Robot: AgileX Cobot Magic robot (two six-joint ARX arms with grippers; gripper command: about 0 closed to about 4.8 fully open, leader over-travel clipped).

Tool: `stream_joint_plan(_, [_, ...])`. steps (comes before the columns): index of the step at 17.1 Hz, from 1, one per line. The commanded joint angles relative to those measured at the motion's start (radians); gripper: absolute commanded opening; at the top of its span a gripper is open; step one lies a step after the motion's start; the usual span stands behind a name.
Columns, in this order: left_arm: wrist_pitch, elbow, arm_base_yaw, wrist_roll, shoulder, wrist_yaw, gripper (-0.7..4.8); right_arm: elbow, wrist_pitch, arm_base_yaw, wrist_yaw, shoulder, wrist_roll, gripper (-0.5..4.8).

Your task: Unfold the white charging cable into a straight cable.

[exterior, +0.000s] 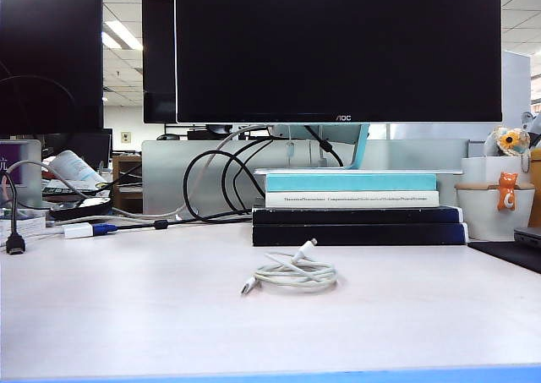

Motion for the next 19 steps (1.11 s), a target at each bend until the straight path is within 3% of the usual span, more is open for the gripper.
stream_joint_plan(1, [0.005,0.004,0.000,-0.055,0.001,0.113,-0.05,-0.005,0.016,0.000,0.001,0.000,0.005,-0.06])
stream_joint_plan(4, [-0.002,0.014,0.000,-0.106,0.002,0.145,-0.05,-0.005,0.013,0.001,-0.008,0.000,0.119,-0.06])
stream_joint_plan(8, [-0.028,0.075,-0.001,-0.107,0.002,0.132,-0.05,0.042,0.002,0.002,-0.012,0.001,0.120,-0.06])
stream_joint_plan(10, [-0.028,0.153,-0.001,-0.103,0.005,0.092,-0.05,0.094,-0.008,0.002,0.066,0.005,0.120,-0.06])
stream_joint_plan(11, [-0.026,0.205,-0.001,-0.101,0.021,0.047,-0.05,0.133,-0.008,0.002,0.156,0.022,0.121,-0.06])
stream_joint_plan(13, [-0.027,0.281,0.000,-0.077,0.068,-0.005,-0.05,0.192,0.014,0.000,0.203,0.071,0.131,-0.06])
stream_joint_plan(15, [-0.047,0.348,0.000,-0.065,0.142,0.005,-0.05,0.252,0.029,0.000,0.191,0.134,0.131,-0.06])
stream_joint_plan(19, [-0.195,0.516,-0.001,0.021,0.350,0.145,-0.05,0.421,-0.006,0.000,0.097,0.311,0.130,-0.06])
